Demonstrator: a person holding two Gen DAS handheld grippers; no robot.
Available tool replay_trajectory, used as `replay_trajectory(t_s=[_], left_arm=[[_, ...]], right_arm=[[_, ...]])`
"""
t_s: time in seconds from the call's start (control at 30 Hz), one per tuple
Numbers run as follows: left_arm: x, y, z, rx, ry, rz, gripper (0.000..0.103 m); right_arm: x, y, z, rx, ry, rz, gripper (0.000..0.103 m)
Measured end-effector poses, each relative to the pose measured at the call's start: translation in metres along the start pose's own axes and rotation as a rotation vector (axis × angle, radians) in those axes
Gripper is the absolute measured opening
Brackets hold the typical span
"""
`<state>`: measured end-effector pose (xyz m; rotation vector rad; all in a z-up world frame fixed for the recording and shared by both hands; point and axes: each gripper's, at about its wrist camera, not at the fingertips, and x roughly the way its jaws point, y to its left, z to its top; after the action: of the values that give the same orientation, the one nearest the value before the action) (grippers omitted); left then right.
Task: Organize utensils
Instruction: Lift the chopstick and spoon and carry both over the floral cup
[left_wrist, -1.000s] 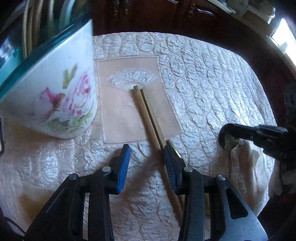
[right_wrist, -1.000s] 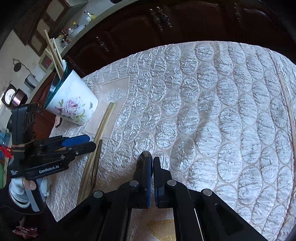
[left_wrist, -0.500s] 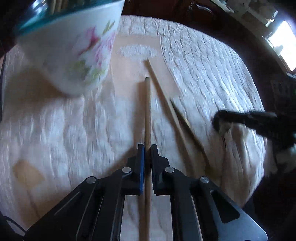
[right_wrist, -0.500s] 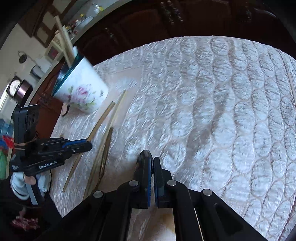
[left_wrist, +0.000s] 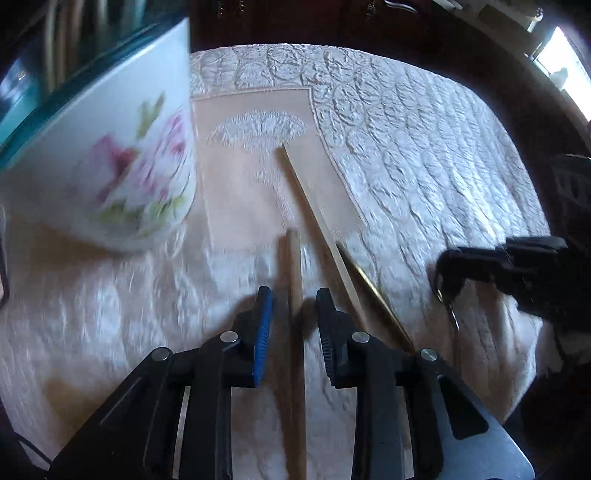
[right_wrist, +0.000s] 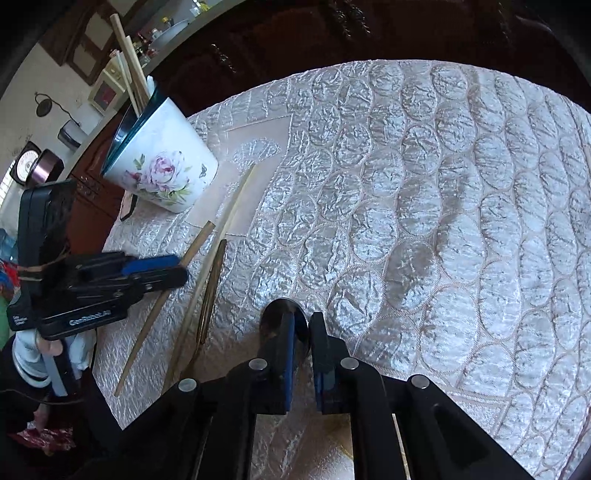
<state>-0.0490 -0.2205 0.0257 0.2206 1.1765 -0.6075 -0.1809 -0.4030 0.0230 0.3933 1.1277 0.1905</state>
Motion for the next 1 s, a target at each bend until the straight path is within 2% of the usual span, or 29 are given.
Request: replay_trajectory(t_s=[0.1,0.17,0.27,0.4,0.63,0.83,1.0], left_arm=[[0.006,0.0,0.01,0.01,0.0,0.0,0.023],[0.004,0.004,0.011,0.008,-0.002,-0.008,0.007],[-0.007,0.015,0.005,-0.025,-0.002,-0.054,0.006],[-0.046,0.037,-0.009,-0.074,-0.058,-0.104,0.006],[-0.145,0.073,-0.031,-0.116,-0.231,-0.139,0.006],[-0.221,0.089,-0.044,-0.148,-0.388,-0.13,0.006],[-0.264,0.098,-0.045,-0.15,-0.487,-0.097,0.006]], right_arm=[[0.003,-0.003,0.007,0.007,0.003,0.02,0.01],[0.007,-0.001,0.01,0.014,0.003,0.035,0.01],[0.003,0.011,0.011,-0.016,-0.009,0.014,0.005],[-0.018,0.028,0.014,-0.051,-0.071,-0.005,0.002],[-0.068,0.065,0.026,-0.128,-0.188,-0.029,0.002],[-0.103,0.107,0.041,-0.203,-0.298,-0.052,0.002],[-0.11,0.135,0.055,-0.224,-0.36,-0.055,0.002]])
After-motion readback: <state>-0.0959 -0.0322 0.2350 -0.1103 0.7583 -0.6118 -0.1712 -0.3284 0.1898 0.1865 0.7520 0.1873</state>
